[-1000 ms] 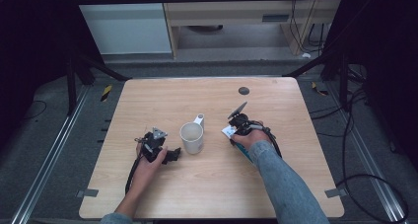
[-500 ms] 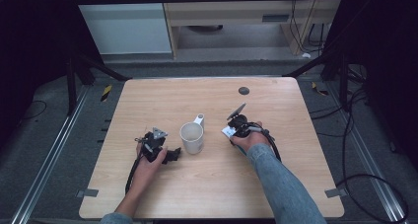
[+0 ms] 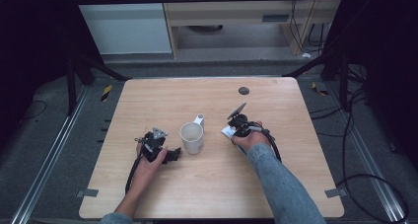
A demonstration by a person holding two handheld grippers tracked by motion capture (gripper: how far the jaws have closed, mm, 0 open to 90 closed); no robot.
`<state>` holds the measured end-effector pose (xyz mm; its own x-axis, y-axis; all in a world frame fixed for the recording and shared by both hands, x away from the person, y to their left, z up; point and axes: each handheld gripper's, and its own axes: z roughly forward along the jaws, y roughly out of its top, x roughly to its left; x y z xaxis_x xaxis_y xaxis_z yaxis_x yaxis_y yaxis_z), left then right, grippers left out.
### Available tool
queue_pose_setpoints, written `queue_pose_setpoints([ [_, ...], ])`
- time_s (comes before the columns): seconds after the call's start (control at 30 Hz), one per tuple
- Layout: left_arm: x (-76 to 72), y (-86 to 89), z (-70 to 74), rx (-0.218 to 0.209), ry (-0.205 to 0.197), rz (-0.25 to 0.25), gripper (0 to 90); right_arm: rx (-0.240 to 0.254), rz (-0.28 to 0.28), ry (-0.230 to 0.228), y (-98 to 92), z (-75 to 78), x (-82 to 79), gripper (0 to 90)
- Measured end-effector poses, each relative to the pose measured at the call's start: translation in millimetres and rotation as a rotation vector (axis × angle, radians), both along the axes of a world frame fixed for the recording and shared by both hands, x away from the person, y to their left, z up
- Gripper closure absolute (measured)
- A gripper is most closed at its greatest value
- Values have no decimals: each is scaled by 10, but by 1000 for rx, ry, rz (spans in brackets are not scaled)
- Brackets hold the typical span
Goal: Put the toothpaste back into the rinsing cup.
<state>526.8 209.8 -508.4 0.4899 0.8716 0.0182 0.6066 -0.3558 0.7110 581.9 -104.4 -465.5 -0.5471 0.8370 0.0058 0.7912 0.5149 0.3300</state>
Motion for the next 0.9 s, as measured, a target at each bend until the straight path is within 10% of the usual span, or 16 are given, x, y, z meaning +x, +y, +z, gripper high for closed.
queue_pose_setpoints([
  [0.9,2,1,0,0,0,-1,0,100,-20,-63,-141,344,-95,790],
])
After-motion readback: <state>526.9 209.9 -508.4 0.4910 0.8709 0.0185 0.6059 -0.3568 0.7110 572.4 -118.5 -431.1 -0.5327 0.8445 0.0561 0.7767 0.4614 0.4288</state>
